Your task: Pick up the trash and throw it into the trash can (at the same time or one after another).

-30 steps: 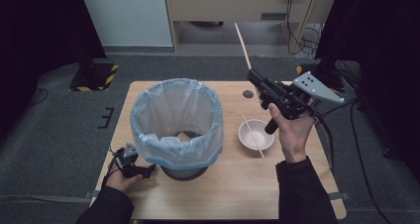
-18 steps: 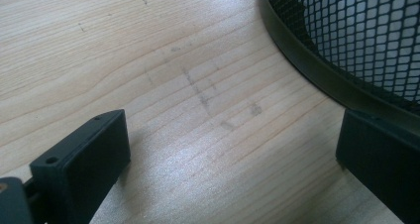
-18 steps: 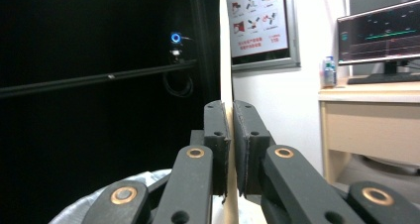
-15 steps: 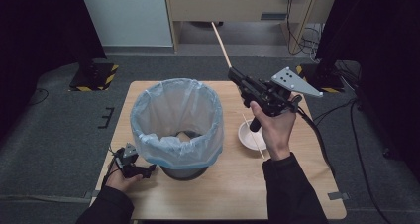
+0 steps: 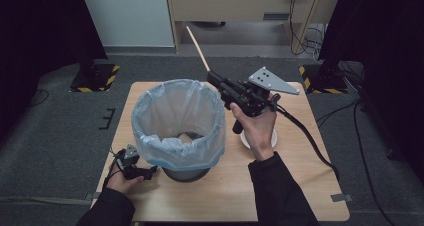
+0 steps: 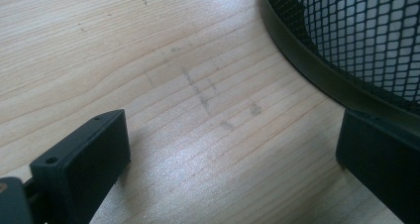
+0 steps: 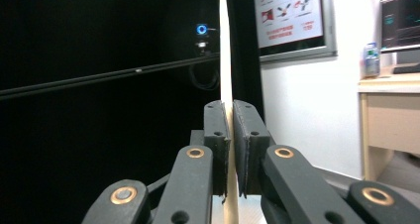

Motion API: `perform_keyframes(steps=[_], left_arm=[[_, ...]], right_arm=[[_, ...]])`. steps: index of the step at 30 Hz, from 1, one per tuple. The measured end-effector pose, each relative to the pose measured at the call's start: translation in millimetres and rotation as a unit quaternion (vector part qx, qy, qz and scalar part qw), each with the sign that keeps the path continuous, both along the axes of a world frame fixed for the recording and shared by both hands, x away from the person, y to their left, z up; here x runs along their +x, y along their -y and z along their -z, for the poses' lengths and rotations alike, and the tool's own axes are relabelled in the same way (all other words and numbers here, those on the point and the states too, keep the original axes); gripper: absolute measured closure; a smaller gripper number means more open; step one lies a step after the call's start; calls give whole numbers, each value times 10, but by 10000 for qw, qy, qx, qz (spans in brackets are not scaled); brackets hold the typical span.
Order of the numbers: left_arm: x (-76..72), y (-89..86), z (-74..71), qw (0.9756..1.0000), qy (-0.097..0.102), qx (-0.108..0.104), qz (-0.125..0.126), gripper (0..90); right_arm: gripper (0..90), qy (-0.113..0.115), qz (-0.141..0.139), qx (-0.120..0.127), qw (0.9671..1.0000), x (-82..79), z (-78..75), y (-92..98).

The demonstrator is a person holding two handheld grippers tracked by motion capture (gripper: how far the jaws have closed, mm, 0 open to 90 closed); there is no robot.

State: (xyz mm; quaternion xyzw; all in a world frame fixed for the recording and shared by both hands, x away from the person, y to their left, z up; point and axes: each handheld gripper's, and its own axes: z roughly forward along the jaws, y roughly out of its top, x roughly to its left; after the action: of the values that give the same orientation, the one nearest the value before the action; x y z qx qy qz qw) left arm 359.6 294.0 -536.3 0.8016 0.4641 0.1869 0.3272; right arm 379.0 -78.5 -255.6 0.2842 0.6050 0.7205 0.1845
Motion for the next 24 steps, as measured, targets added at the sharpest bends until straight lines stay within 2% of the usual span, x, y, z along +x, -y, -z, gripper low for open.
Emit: perform_keyframes(steps=[8,13,17,20,24], left_arm=[[0,-1,0,10000,-1,0,4,0],[1,-1,0,10000,-1,2,5,0],[0,-1,0,10000,0,1,4,0],[0,0,0,10000,0,0,4,0],[0,0,0,10000,0,0,4,0]], right_arm=[[856,-134,-86,-129,9998,41,112,-181],[842,-283,-239,-140,9992,62,179,-263],[736,-371,-331,-224,9985,82,223,-307],[685,-346,-317,-232,9986,70,212,-291],[622,-206,-93,-370,9991,52,142,-192]])
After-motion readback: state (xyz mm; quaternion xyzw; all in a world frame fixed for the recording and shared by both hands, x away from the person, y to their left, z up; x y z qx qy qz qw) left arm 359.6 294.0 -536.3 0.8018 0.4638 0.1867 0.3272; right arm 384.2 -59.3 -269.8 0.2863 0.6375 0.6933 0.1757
